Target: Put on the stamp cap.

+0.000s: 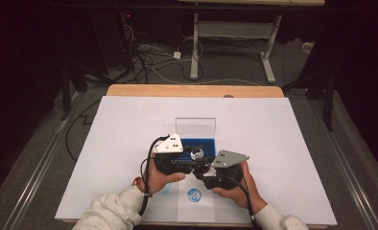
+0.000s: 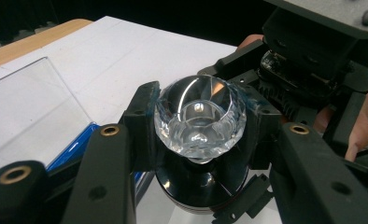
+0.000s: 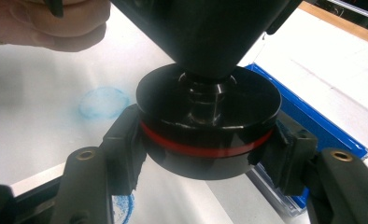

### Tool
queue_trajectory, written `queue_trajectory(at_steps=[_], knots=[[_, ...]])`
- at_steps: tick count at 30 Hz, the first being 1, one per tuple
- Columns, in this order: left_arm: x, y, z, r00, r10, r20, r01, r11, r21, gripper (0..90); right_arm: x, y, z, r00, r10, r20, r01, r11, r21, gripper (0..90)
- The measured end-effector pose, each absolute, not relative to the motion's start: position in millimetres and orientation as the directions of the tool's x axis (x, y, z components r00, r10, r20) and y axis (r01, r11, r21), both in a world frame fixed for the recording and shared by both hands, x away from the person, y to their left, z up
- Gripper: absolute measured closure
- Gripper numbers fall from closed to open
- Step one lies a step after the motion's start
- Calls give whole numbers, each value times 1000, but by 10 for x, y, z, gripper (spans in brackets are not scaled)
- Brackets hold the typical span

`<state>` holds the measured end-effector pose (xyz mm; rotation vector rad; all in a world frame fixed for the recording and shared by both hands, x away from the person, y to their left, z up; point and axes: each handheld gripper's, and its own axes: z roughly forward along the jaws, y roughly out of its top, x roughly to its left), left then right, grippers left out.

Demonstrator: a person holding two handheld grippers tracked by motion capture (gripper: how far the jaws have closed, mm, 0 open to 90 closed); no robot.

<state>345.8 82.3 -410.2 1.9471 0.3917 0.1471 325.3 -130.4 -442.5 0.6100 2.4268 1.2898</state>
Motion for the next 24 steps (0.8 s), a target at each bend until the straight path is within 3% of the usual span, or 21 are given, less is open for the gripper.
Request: queue_trajectory(at_steps=[14,24], knots=[[3484,852,-4127,937,319,-140,243,-311,919,544,3211,-1307,-4393,-849,513,-124,185,508,841,391],[3431,811,-4114,939,332,-89,211,-350,913,543,3197,-1295,-4380,-847,511,-148,177,534,827,390]])
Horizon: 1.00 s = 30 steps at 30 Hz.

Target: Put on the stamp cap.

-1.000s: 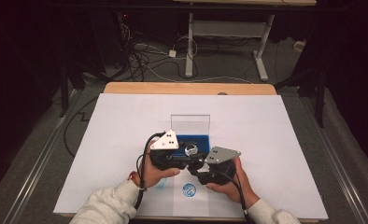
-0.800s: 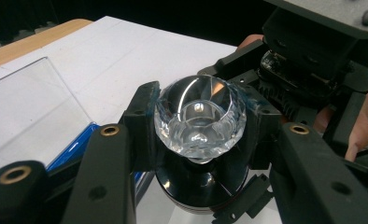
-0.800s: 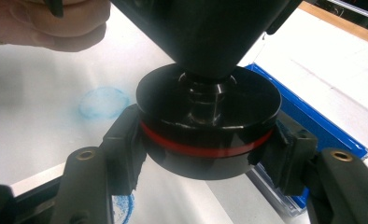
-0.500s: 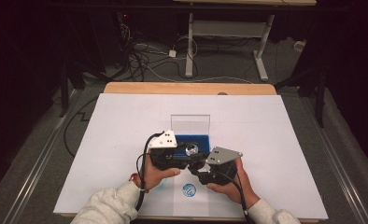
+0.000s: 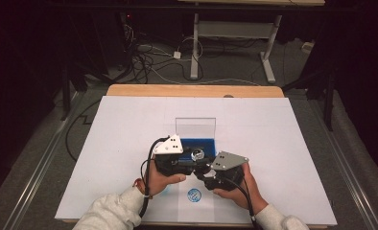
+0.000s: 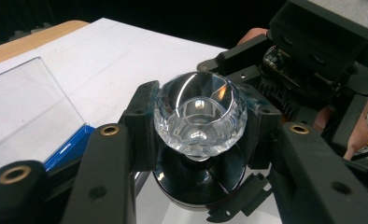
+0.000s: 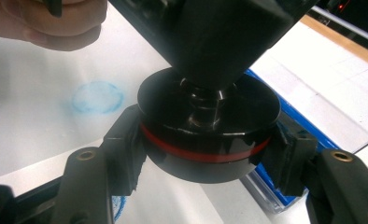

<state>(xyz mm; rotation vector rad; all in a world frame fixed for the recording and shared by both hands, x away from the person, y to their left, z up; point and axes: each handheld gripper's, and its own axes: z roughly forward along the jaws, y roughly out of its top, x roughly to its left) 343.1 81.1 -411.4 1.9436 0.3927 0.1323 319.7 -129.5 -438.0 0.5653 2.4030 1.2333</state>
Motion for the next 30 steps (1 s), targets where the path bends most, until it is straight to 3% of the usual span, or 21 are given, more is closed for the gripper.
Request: queue_trajectory(at_steps=[6,30], knots=[[3407,795,-4097,938,344,-55,197,-392,899,543,3231,-1303,-4436,-866,490,-102,194,517,834,387],[3365,897,-3943,929,370,-22,169,-369,914,543,3229,-1306,-4482,-846,514,-143,171,515,840,339]])
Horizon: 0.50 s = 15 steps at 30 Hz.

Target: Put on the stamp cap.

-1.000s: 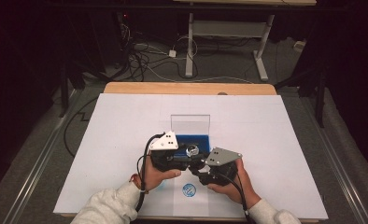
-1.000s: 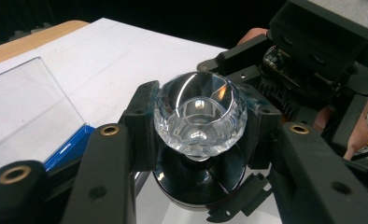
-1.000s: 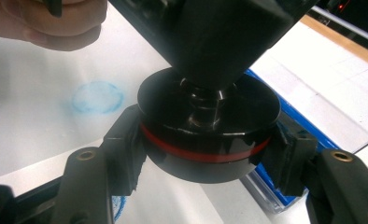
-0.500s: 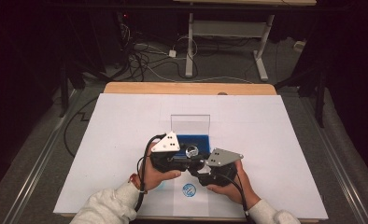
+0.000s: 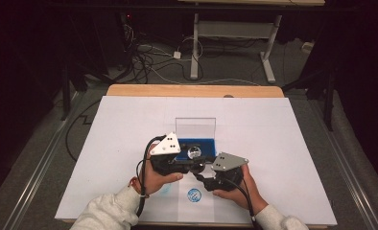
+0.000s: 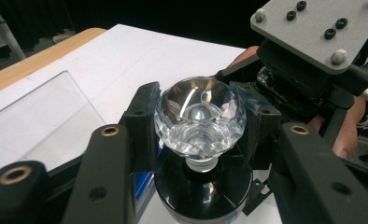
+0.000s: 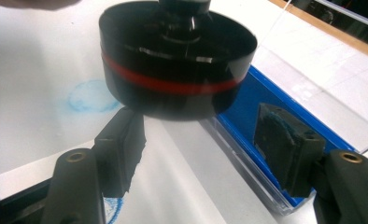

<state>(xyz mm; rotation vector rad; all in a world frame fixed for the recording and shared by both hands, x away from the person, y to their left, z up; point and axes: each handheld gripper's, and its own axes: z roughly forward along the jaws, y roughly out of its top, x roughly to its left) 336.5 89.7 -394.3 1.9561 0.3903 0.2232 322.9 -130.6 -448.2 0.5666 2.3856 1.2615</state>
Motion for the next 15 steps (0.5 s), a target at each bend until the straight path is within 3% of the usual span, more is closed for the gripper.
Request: queue_trajectory(at_steps=[7,15], knots=[[3366,940,-3912,923,385,2,160,-386,909,544,3223,-1313,-4532,-853,500,-148,181,552,814,262],[3353,1019,-3878,915,402,29,151,-407,901,544,3239,-1423,-4464,-826,528,-195,168,562,810,247]])
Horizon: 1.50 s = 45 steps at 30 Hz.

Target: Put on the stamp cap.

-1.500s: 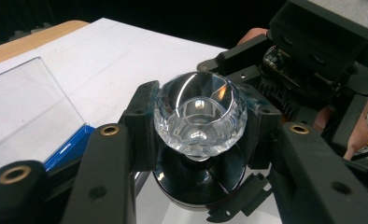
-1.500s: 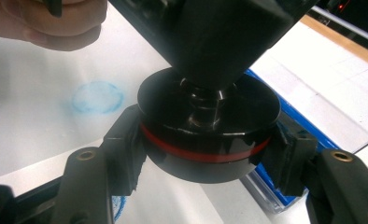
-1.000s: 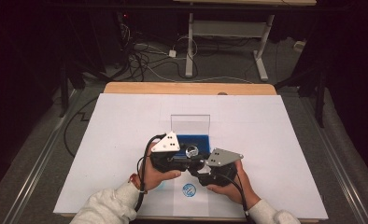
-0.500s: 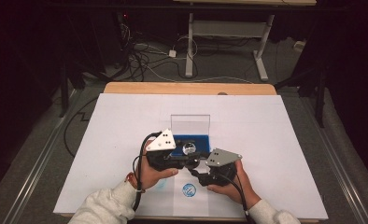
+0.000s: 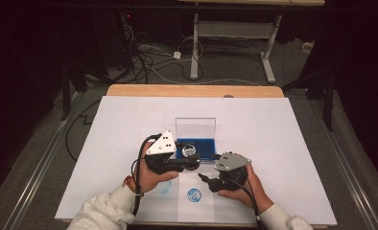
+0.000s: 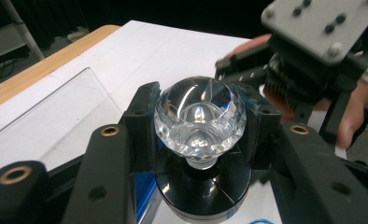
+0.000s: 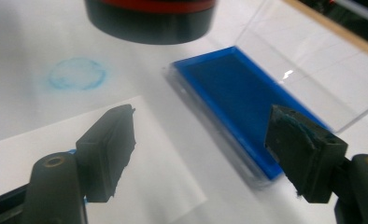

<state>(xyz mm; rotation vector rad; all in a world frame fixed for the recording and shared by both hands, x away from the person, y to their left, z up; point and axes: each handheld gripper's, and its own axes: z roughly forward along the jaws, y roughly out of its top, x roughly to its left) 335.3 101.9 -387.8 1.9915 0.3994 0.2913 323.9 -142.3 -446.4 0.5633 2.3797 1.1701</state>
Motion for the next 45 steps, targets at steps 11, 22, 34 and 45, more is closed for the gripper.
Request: queue_trajectory(at_steps=[11,22,34,45], knots=[[3359,1252,-3815,891,447,78,143,-440,886,544,3218,-1663,-4259,-765,601,-230,149,514,845,260],[3383,1356,-3824,875,468,126,138,-490,861,543,3188,-1832,-4231,-719,645,-258,142,500,854,230],[3379,1373,-3807,869,475,140,132,-496,858,543,3100,-2120,-4256,-681,680,-271,151,493,857,233],[3430,1437,-3782,860,491,138,137,-483,865,543,3017,-2356,-4315,-643,719,-265,181,478,860,233]])
